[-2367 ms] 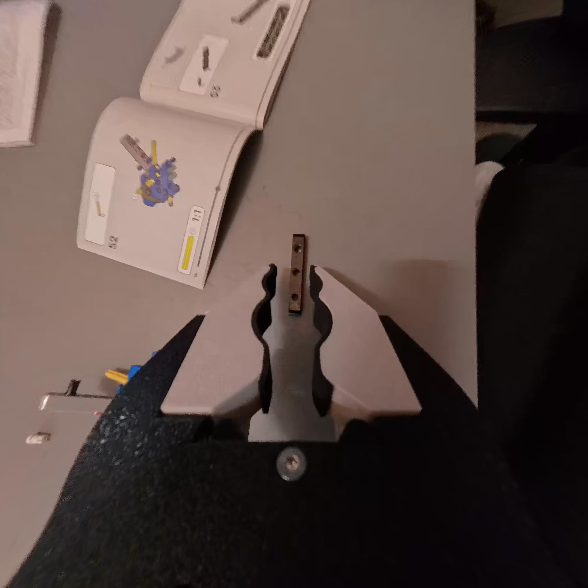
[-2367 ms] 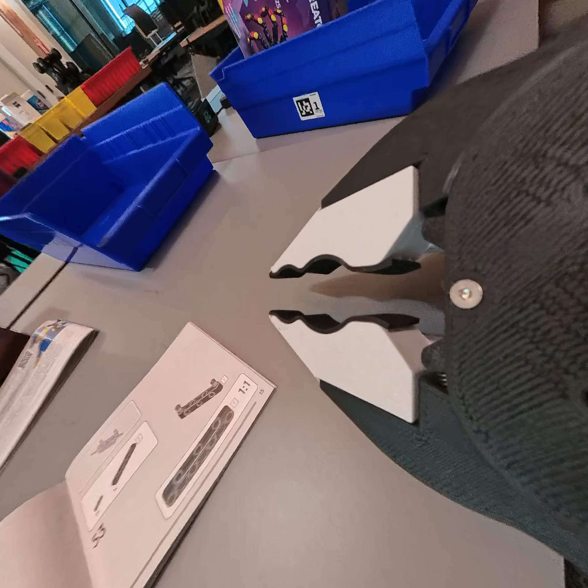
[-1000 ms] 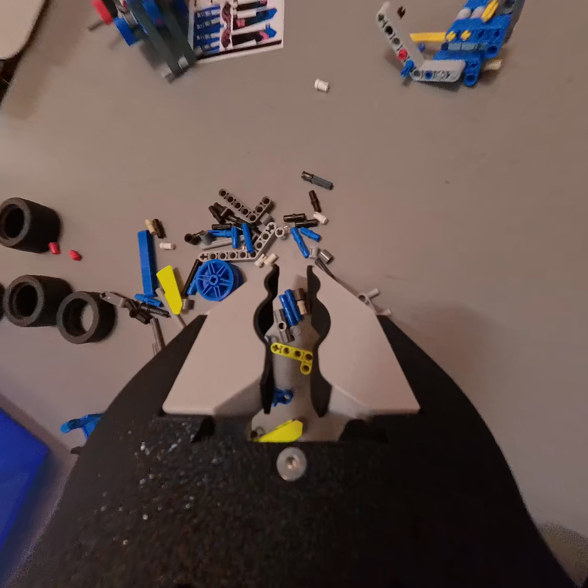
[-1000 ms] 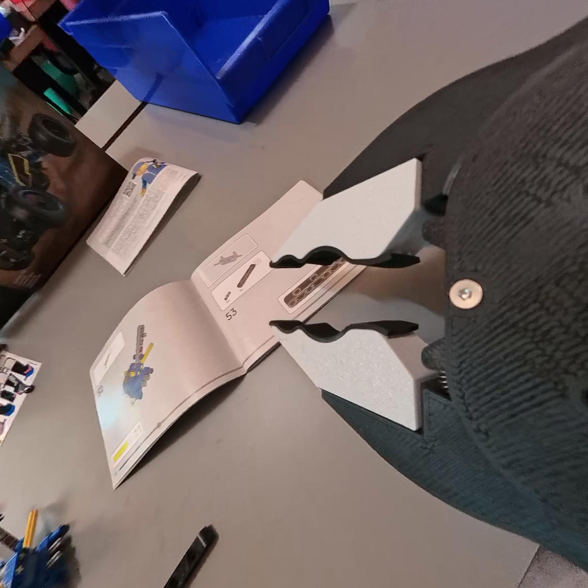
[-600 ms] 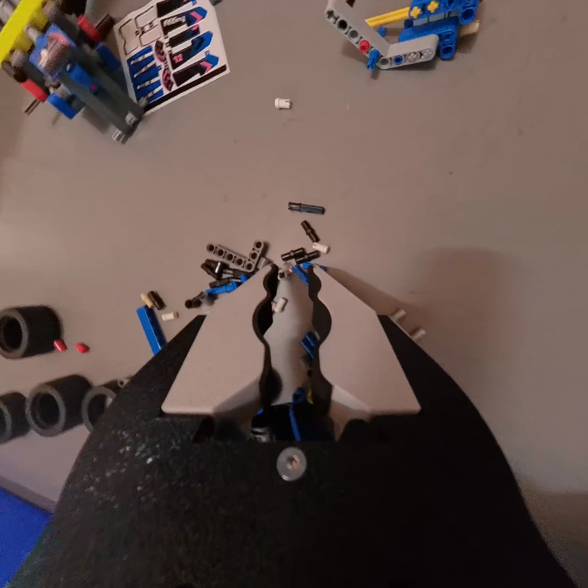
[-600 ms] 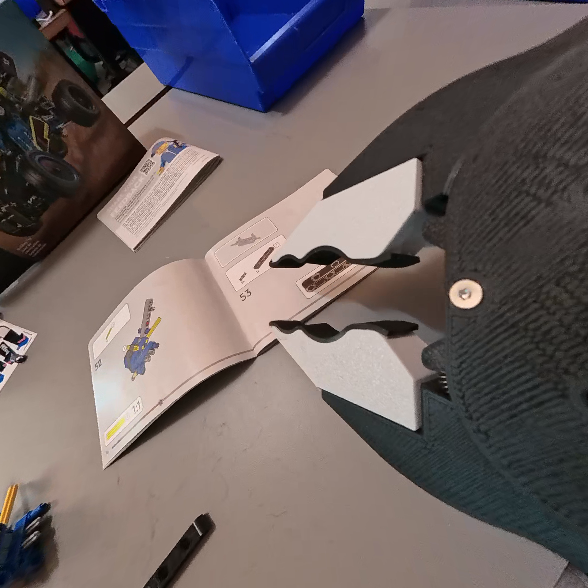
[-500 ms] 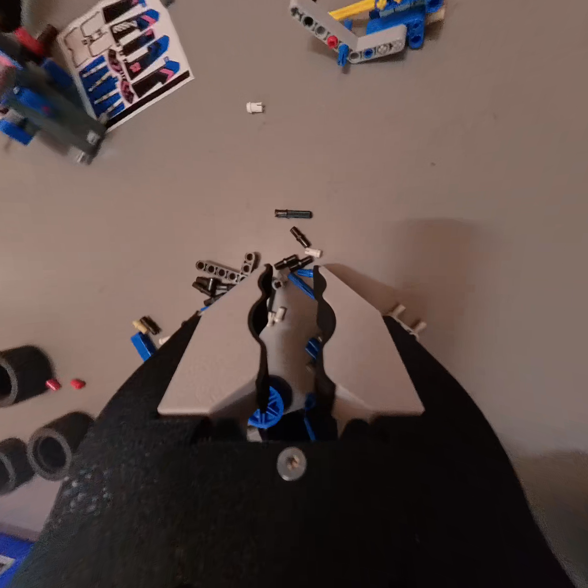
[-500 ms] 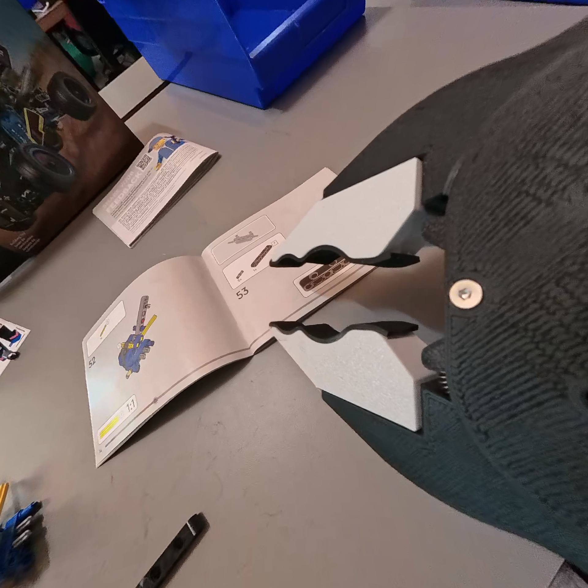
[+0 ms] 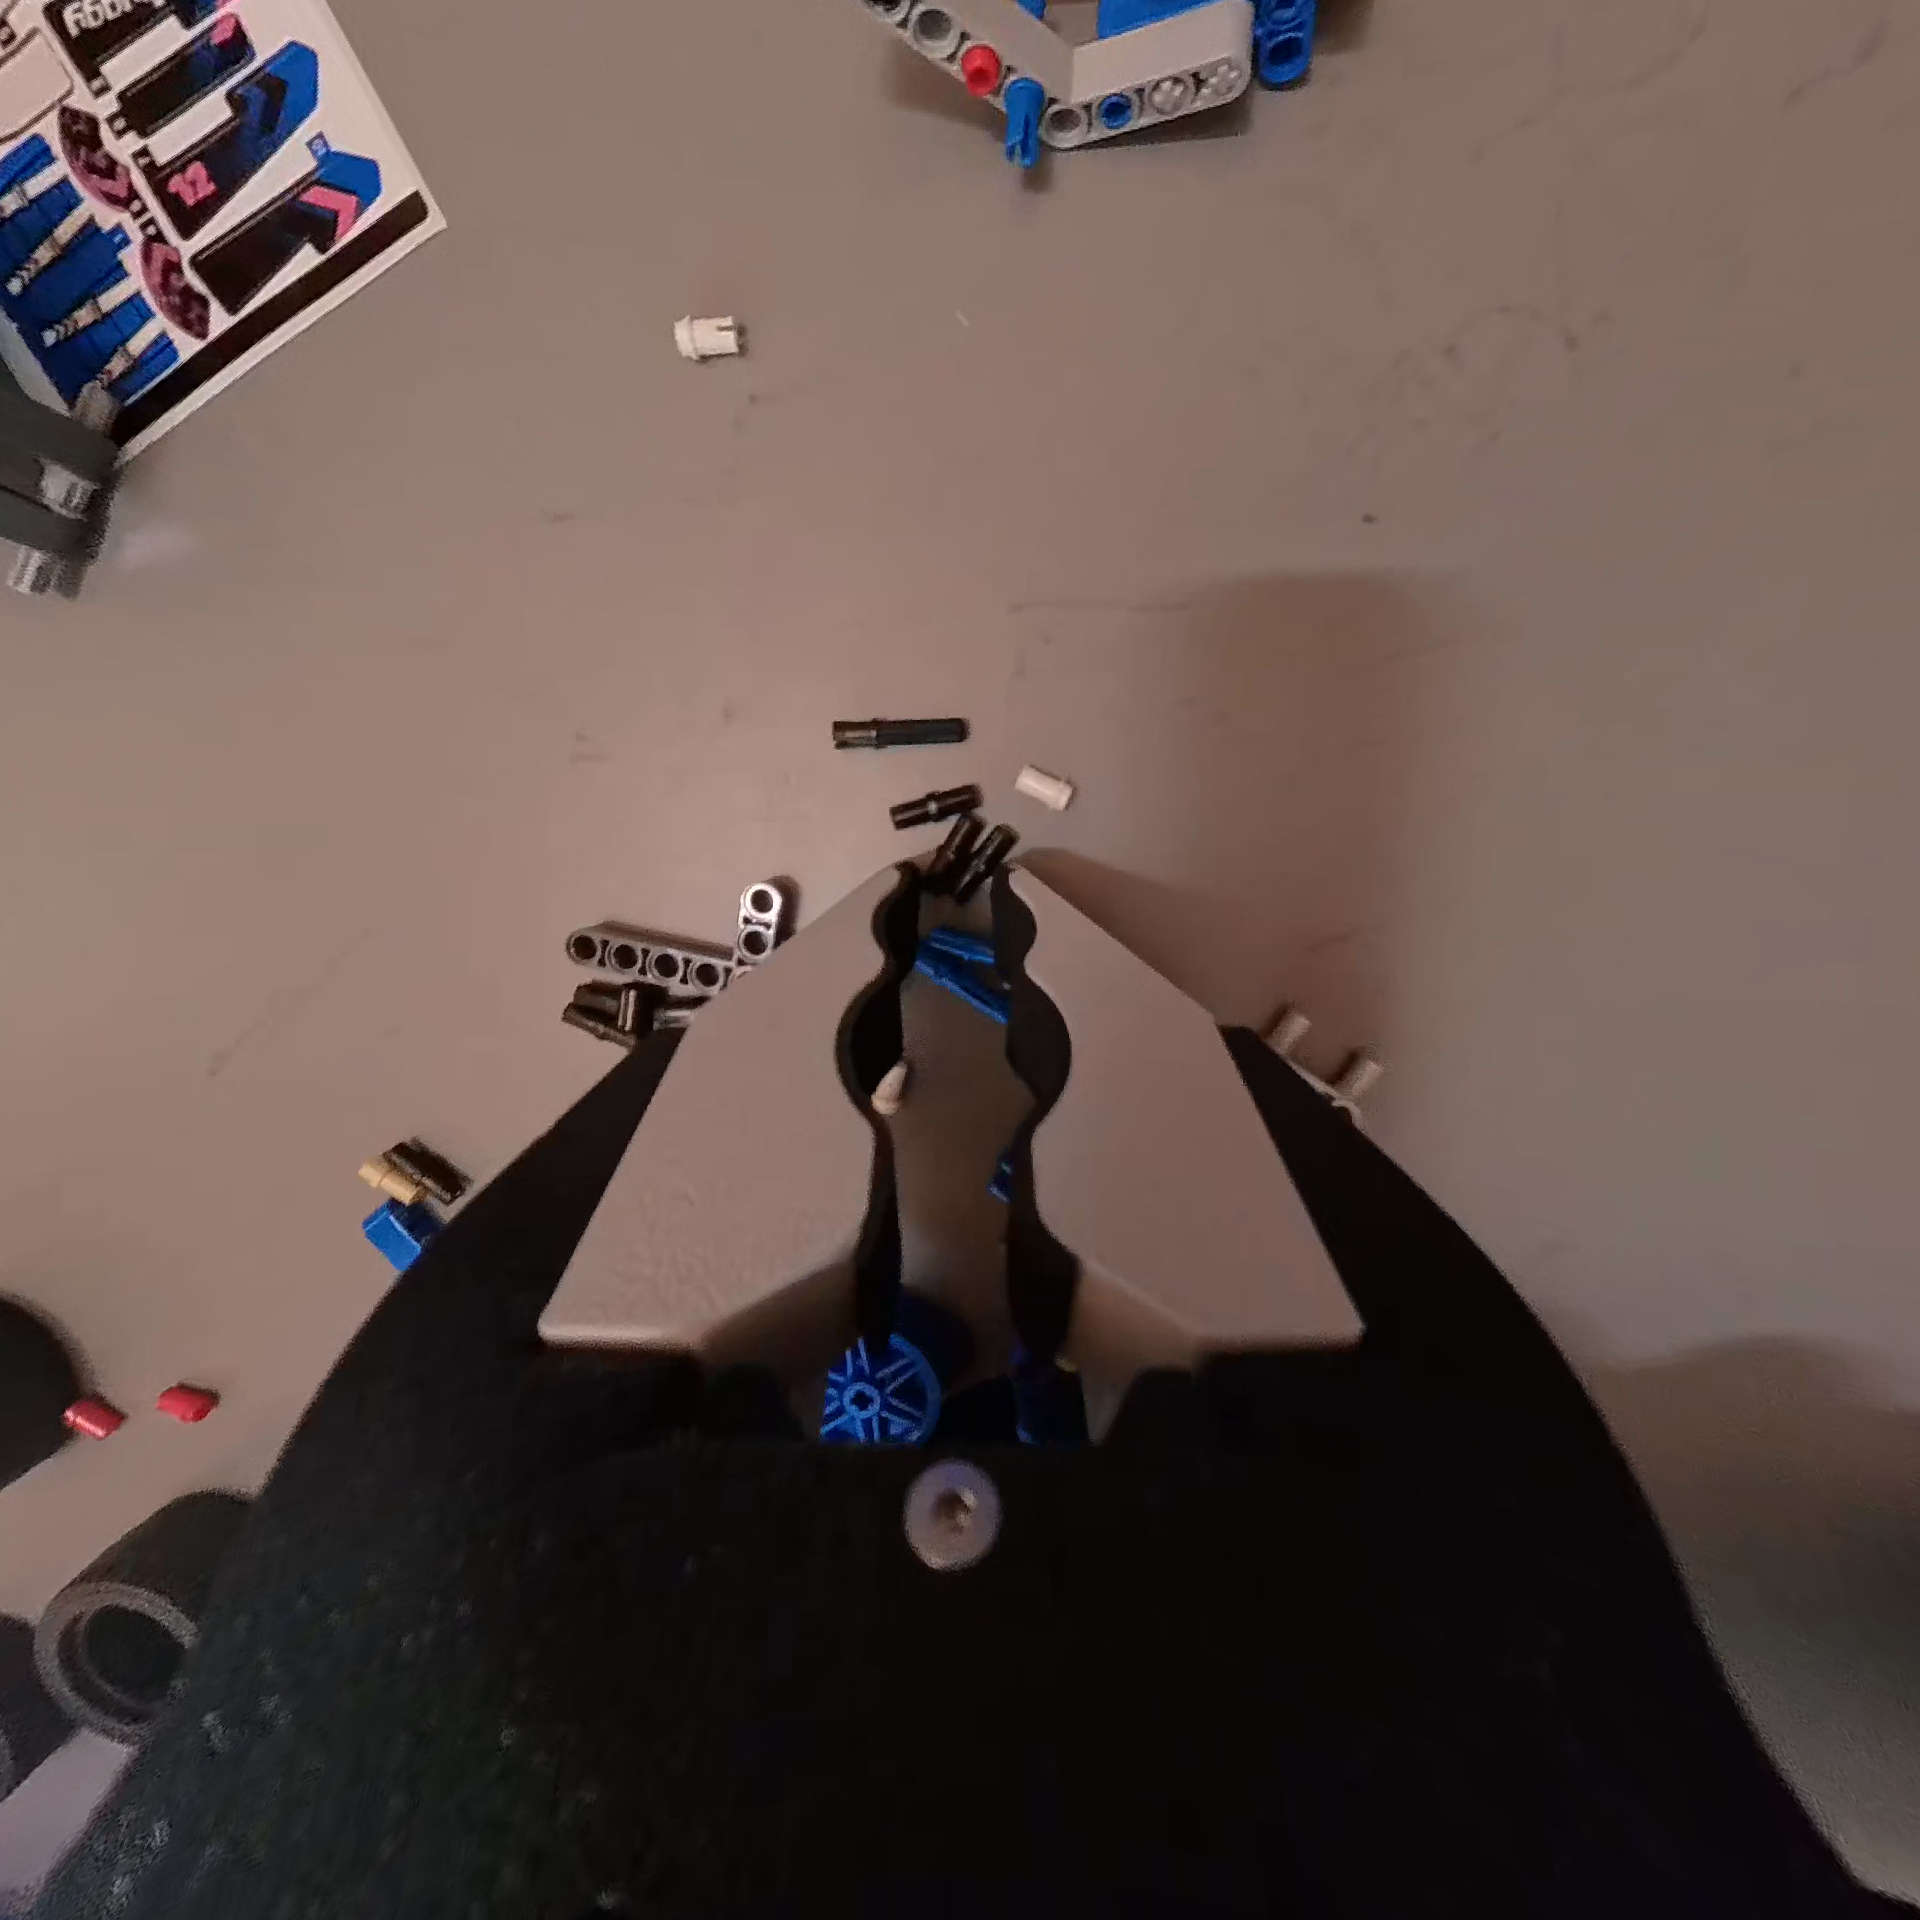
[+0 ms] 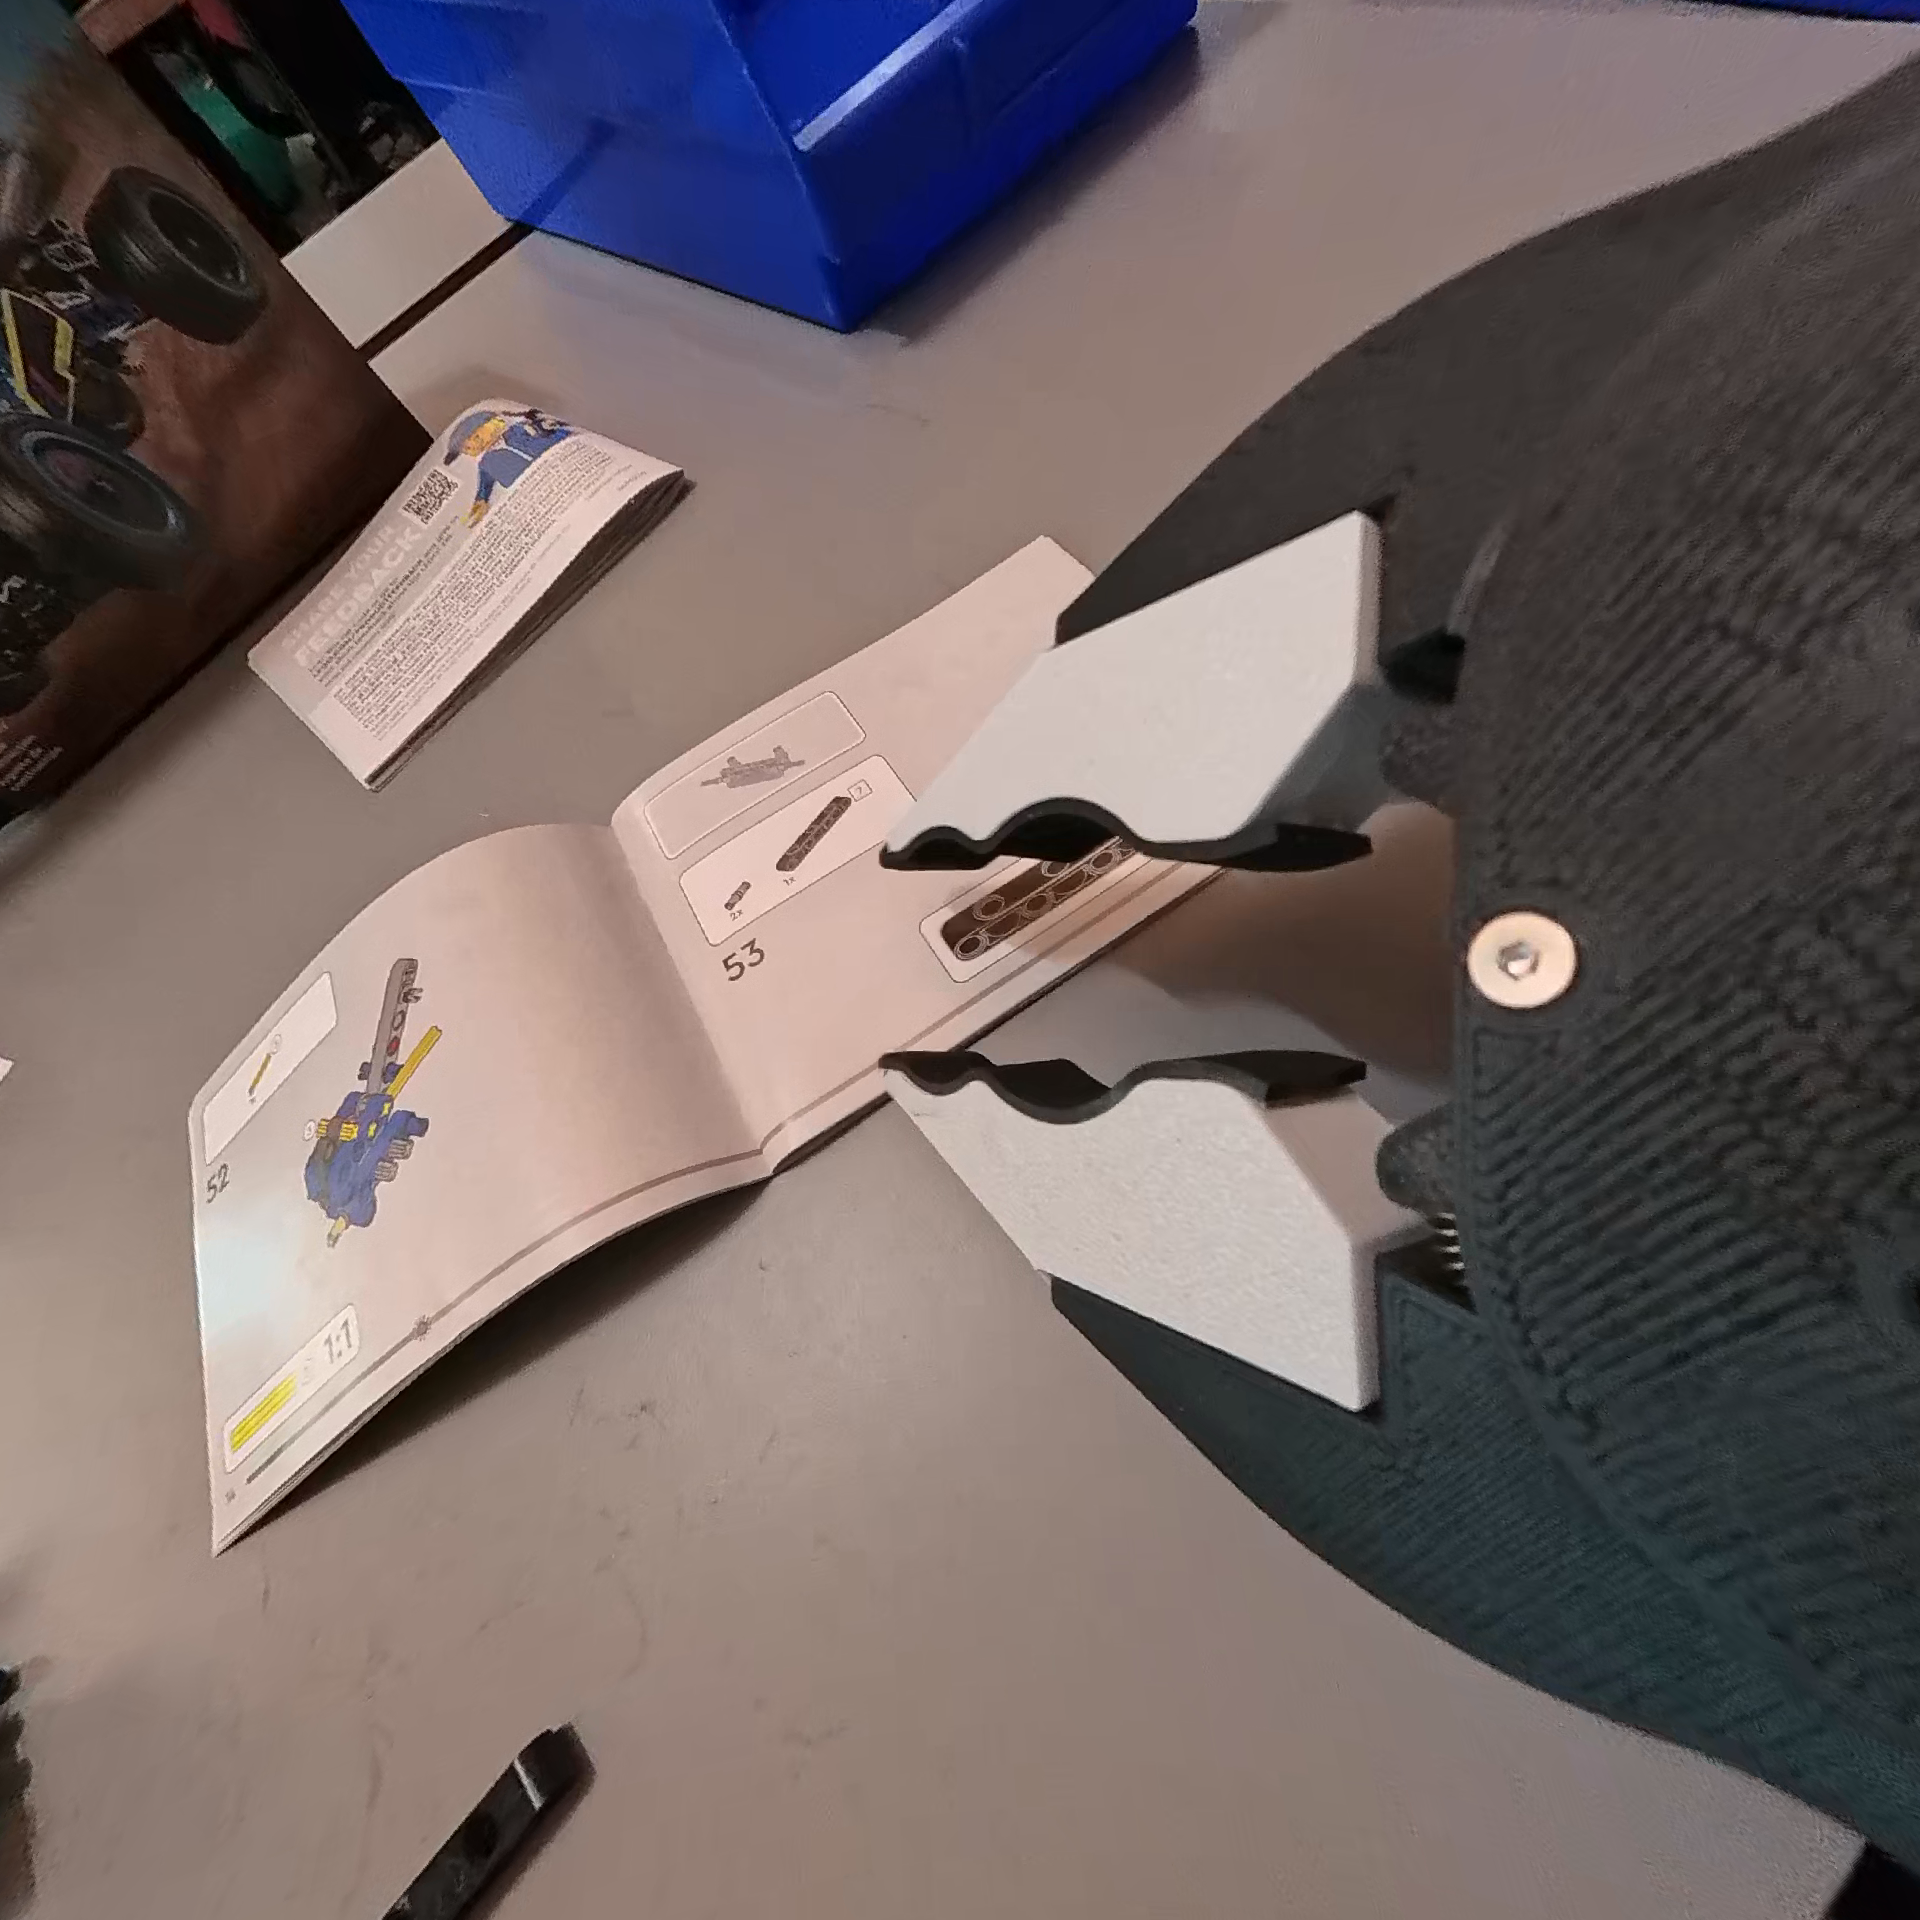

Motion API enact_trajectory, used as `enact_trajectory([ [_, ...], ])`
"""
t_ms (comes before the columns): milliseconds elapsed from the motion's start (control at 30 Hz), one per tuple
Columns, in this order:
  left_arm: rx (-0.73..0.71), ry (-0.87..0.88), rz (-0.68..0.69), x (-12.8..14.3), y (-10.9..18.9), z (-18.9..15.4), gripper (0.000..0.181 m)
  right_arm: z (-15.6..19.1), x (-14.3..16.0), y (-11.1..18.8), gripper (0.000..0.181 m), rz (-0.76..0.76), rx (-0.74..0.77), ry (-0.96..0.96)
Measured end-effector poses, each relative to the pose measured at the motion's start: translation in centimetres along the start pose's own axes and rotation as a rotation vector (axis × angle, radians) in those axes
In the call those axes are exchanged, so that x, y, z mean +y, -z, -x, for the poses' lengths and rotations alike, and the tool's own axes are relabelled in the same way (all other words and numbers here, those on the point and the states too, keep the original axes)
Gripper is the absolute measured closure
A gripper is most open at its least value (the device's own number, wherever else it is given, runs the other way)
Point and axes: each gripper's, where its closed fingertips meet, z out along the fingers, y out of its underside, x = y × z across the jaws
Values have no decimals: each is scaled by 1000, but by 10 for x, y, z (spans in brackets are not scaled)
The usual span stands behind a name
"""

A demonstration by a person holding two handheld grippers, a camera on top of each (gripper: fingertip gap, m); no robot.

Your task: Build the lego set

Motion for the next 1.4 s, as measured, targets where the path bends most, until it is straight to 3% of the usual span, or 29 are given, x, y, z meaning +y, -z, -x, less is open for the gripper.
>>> enact_trajectory([
  [267,22,12,-4,-4,-1,-6,171,0,0,2,148,-6,-3,8],
  [400,25,37,-104,-20,-1,-20,171,2,-3,9,148,-21,-15,18],
  [500,32,27,-200,-52,-4,-43,171,22,-15,17,148,-78,-123,40],
  [633,24,-51,-249,-105,-28,-82,171,81,-29,27,150,-126,-404,94],
  [733,64,-103,-288,-149,-51,-112,171,108,-33,30,151,-111,-494,102],
  [867,86,-167,-288,-185,-70,-133,171,128,-47,36,154,-149,-543,73],
  [1400,50,-35,-321,-190,-72,-145,172,162,-50,36,162,-187,-523,194],
])
